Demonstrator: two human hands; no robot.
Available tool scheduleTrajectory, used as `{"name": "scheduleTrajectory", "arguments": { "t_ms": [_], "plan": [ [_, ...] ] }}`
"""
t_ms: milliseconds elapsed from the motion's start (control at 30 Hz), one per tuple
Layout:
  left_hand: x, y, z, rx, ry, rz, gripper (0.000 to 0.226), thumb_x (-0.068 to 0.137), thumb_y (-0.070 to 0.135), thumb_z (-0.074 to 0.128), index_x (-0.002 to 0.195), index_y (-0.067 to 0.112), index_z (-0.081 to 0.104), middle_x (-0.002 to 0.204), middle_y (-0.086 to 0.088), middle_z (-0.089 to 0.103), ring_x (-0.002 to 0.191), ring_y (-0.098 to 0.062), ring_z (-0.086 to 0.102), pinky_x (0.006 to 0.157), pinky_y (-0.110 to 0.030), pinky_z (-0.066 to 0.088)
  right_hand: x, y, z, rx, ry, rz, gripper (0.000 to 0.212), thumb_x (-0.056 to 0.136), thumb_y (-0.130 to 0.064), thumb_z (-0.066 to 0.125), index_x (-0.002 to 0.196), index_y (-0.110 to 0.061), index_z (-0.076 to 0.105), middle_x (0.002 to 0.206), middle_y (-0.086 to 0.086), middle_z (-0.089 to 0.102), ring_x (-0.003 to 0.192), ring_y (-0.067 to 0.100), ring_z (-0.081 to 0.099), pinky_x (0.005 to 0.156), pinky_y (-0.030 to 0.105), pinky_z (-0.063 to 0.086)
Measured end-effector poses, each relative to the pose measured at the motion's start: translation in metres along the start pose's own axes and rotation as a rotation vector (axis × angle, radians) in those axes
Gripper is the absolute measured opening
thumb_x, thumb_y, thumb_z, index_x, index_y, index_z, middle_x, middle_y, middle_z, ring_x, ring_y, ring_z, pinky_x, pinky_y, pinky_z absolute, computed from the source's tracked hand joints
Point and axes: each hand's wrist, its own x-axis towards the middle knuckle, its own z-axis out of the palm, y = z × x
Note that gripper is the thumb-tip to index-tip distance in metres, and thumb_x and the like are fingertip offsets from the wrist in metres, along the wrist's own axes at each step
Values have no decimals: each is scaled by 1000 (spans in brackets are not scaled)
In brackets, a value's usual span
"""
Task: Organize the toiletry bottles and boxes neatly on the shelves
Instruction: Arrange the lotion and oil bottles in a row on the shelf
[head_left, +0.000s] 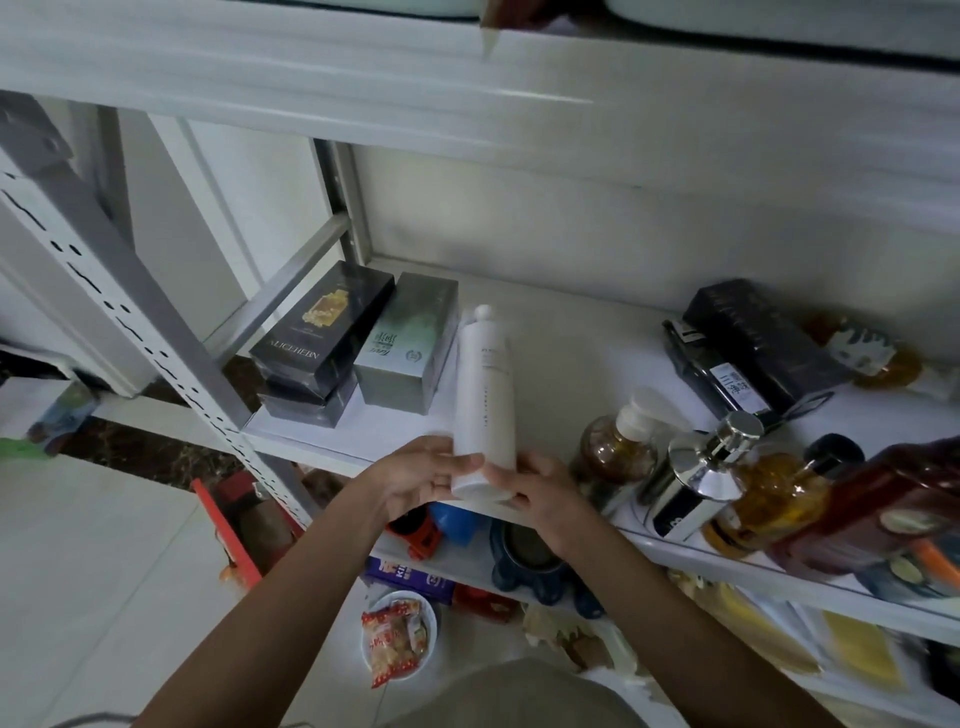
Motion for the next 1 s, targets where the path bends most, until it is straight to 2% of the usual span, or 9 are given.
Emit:
{"name": "scheduleTrajectory", "arguments": {
  "t_ms": [133,300,433,500,567,667,833,933,1000],
  "plan": [
    [8,-3,-4,66,-19,82,73,60,13,85,126,8,56,122,-11,65,115,-26,60,102,-41,46,-2,6,0,-102,58,-109,45,76,-8,74,116,-18,55,109,-3,66,100,12,62,79,21,50],
    [11,-4,0,214,38,191,72,57,21,86,124,20,59,119,-3,65,116,-19,58,103,-43,45,-3,16,-2,-159,55,-247,50,77,-8,74,119,-23,51,120,0,62,108,11,60,80,21,53],
    [8,-2,4,272,29,238,62,69,3,77,124,19,56,116,-1,67,110,-20,61,94,-45,51,-1,23,0,-292,127,-376,55,76,-9,75,122,-25,48,120,-4,60,111,10,58,85,23,52],
    [8,2,8,311,47,244,65,68,-1,78,125,18,54,115,-1,67,108,-19,62,89,-42,55,-3,23,4,-362,159,-422,57,76,-16,75,122,-28,44,117,-11,57,107,3,56,81,14,51],
    [10,3,13,376,83,252,70,66,4,83,126,20,50,115,0,65,107,-17,61,80,-34,57,-3,25,8,-414,190,-468,57,78,-23,74,125,-28,41,116,-16,53,105,-3,53,80,9,49],
    [13,2,24,413,180,279,80,61,14,88,128,19,45,119,3,61,111,-15,58,81,-29,55,-2,30,13,-471,250,-536,58,80,-23,72,128,-24,40,121,-12,51,110,1,51,90,13,47],
    [16,1,31,578,392,356,76,61,14,88,125,13,47,111,7,53,103,-11,47,76,-17,40,1,32,15,-563,332,-592,65,82,-33,68,136,-18,35,133,-2,49,118,11,50,95,26,48],
    [18,-6,30,657,404,403,78,56,16,89,123,14,49,109,8,55,101,-13,51,69,-12,38,1,37,14,-518,378,-580,67,77,-26,75,130,-23,35,132,-1,48,121,15,50,96,31,50],
    [19,-10,32,717,410,450,78,53,15,90,121,14,51,110,4,60,100,-15,53,69,-17,42,1,41,12,-512,404,-549,68,72,-24,80,125,-27,36,130,-2,50,121,15,51,96,33,50]
  ]
}}
